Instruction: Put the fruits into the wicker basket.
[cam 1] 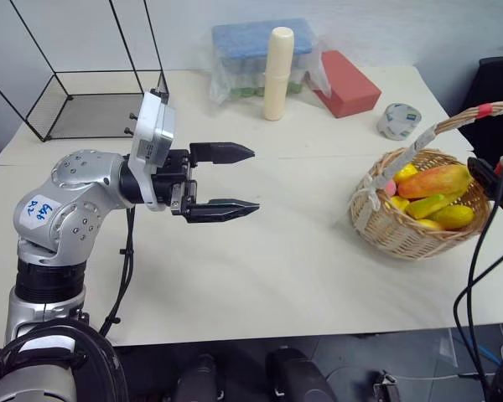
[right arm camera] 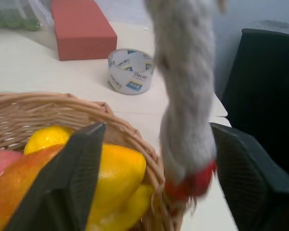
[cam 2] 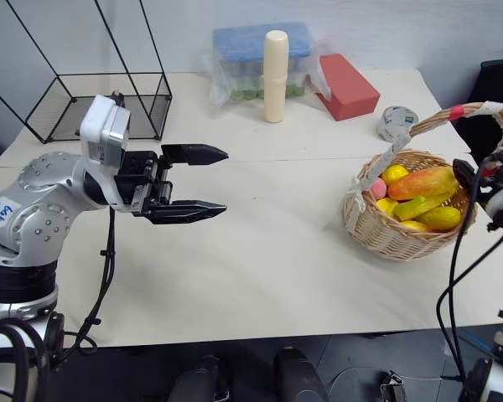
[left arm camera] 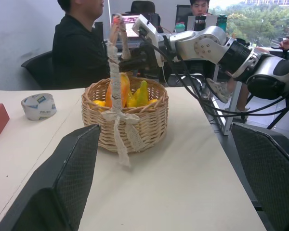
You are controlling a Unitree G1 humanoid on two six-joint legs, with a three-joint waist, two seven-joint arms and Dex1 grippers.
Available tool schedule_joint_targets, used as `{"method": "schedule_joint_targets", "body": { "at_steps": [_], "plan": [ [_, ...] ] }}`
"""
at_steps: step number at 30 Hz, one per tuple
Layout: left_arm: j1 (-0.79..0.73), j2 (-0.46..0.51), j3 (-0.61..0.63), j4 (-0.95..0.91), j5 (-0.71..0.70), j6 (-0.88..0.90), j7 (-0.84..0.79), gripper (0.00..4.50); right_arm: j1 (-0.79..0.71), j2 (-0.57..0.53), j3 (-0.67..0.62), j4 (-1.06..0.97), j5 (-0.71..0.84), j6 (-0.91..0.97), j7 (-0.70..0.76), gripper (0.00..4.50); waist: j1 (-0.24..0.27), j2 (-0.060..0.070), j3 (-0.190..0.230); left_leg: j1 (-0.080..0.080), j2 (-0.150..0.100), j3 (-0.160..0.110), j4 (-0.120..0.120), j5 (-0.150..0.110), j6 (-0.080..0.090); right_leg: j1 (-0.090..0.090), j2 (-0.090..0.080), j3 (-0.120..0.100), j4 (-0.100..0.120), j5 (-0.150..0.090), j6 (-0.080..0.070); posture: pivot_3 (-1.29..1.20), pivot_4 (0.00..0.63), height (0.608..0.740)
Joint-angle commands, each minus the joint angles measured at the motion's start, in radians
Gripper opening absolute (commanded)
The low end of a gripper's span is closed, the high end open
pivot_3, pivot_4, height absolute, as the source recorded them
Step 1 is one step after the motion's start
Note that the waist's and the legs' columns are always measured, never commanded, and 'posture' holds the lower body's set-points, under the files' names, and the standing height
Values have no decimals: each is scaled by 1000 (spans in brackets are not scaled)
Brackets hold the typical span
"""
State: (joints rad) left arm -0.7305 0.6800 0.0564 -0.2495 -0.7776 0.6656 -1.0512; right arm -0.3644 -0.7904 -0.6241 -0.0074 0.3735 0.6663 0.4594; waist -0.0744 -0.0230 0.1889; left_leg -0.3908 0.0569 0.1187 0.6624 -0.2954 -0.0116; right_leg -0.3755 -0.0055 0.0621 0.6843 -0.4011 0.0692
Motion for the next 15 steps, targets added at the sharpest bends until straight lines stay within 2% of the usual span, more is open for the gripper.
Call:
{"method": "schedule_joint_targets", "body": {
  "at_steps": [1, 7, 10, 12, 15],
  "plan": [
    [-12, 5, 22, 11, -22, 6, -21, 4500, 102, -69, -178, -122, 94, 44, 95, 4464, 10, 0, 0, 0, 0, 0, 0, 0, 0, 0, 0, 0, 0, 0, 0, 0, 150, 740],
    [-6, 17, 19, 41, -12, 8, -60, 4500, 408, -179, -505, -268, 426, 354, 438, 4464, 31, 0, 0, 0, 0, -1, 0, 0, 0, 3, 0, 0, -3, 0, 0, 0, 150, 740],
    [-4, 31, 9, 81, 17, -12, -95, 4500, 574, -235, -669, -270, 442, 357, 602, 4464, 37, 0, 0, 4, 0, -2, -1, 0, 1, 9, 2, -1, -8, 0, 0, 0, 150, 740],
    [-12, 29, 9, 101, 15, -10, -108, 4500, 644, -254, -695, -246, 382, 296, 631, 4464, 34, 0, 0, 7, 0, -3, -1, -1, 1, 14, 3, -1, -13, 0, 1, 0, 150, 740],
    [-14, 13, -2, 104, 22, -24, -123, 4500, 651, -253, -684, -211, 371, 258, 622, 4464, 29, -1, 0, 10, 1, -3, -2, -2, 3, 20, 2, -1, -18, 2, 3, 0, 150, 740]
  ]
}}
